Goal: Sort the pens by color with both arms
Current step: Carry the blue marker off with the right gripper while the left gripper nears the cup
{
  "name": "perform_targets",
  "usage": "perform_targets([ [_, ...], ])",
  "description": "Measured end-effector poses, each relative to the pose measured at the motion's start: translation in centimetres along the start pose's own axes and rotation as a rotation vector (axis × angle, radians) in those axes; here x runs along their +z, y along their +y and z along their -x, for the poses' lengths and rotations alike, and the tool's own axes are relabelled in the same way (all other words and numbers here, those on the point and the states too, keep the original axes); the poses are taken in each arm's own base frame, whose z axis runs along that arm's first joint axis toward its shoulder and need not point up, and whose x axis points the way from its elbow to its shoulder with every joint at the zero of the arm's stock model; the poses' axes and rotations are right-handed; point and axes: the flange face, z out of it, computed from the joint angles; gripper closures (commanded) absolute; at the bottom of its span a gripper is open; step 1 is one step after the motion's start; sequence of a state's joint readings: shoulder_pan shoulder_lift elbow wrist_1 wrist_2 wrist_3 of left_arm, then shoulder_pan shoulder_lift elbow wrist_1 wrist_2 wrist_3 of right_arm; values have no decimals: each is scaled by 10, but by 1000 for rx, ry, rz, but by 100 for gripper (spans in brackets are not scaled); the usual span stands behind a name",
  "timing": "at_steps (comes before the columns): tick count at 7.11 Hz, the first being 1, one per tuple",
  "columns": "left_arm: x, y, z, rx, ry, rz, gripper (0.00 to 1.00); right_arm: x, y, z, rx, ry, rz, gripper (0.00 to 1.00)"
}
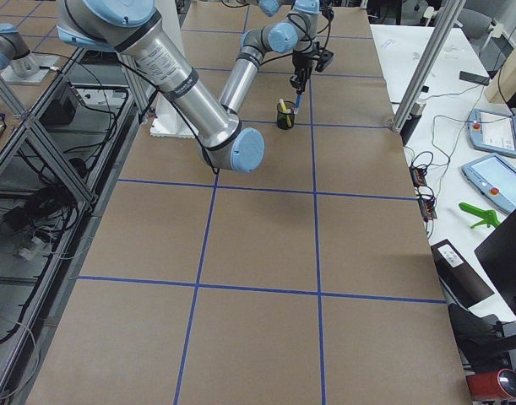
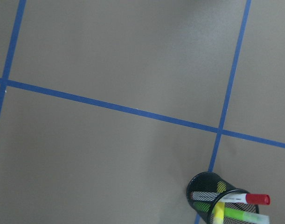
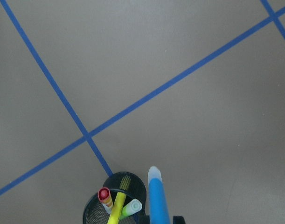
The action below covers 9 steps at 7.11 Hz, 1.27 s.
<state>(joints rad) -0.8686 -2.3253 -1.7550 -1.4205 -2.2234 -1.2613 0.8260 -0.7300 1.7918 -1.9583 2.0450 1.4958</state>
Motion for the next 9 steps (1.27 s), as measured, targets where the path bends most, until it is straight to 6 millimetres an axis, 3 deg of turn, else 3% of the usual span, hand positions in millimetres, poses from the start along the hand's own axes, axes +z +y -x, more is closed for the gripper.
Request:
perform_targets([
  [1, 9, 6, -17, -14, -12, -19, 1, -11, -32, -11, -44, -5, -71, 73],
  [2, 18, 11, -37, -30, -23, -40, 1, -12, -58, -23, -99, -9, -167, 81],
  [4, 37, 18, -82, -78, -51, -82, 1, 5, -83, -42, -158, -17, -302, 82],
  [6, 57, 20, -123, -130, -89, -119, 1, 42, -82, -61, -181, 38, -397, 82],
  [8, 81, 28, -148, -177, -131, -147, 1, 96, -58, -80, -223, 40, -563, 81],
  [9, 93, 35, -156, -197, -153, -155, 1, 110, -46, -84, -222, 5, -619, 81],
])
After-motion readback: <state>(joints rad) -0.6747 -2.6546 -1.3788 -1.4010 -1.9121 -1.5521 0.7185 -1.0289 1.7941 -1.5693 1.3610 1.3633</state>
